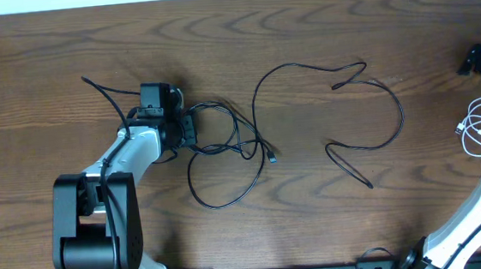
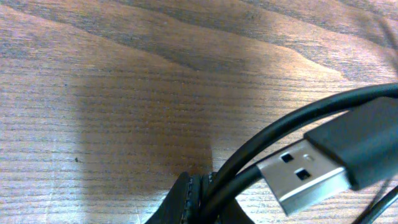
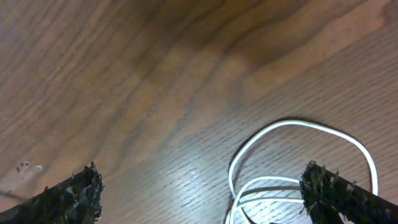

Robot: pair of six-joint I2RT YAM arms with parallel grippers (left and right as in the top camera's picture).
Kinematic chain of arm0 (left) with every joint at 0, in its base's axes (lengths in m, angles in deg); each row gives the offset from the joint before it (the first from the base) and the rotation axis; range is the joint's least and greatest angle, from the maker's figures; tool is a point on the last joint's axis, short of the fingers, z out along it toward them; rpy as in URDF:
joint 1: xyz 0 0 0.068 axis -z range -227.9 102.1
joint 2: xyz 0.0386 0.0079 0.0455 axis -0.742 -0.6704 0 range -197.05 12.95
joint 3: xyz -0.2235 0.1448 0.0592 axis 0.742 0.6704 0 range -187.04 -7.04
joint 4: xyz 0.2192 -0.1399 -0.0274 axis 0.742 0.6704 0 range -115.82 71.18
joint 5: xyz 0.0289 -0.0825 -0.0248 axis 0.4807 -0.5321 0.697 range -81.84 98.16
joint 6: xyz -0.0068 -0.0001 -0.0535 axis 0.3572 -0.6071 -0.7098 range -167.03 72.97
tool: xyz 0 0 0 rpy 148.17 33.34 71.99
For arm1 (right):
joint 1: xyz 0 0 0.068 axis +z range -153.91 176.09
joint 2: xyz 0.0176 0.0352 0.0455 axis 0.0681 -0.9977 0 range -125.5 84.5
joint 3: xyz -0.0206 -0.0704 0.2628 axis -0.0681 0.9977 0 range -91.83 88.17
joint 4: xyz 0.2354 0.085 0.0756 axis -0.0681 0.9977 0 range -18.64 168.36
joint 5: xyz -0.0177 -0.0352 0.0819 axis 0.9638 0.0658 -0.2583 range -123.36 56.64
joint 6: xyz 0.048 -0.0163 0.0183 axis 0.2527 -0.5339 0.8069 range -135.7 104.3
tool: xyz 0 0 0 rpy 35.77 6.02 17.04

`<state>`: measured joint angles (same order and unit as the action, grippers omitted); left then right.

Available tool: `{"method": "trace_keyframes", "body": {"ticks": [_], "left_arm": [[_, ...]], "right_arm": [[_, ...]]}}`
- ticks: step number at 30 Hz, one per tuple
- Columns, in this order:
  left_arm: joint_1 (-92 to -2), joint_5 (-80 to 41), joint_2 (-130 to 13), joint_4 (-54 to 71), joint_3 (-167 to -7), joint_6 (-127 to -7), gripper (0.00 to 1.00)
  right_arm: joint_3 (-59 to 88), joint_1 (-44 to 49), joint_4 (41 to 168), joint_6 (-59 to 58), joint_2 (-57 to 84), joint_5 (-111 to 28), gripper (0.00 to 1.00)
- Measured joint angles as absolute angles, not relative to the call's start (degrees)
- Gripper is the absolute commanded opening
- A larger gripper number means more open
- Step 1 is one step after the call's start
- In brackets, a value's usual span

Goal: Untangle cables
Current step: 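Open the right gripper, releasing the white cable at the right edge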

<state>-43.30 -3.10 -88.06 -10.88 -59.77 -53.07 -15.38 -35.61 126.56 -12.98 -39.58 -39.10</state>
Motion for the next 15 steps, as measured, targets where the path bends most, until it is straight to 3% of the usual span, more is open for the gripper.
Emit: {"method": "trace_keyframes", "body": {"ticks": [5, 15], "left_arm": [[-43.30, -3.10, -88.06, -10.86, -59.77, -53.05, 0.08], [-43.30, -3.10, -88.06, -10.86, -59.77, -53.07, 0.08]], "right_arm": [[-15.05, -33.07, 126.86, -13.11, -39.58, -35.84, 0.87], [-2.97, -35.46, 123.50, -12.37, -39.58, -27.25, 0.89]]}}
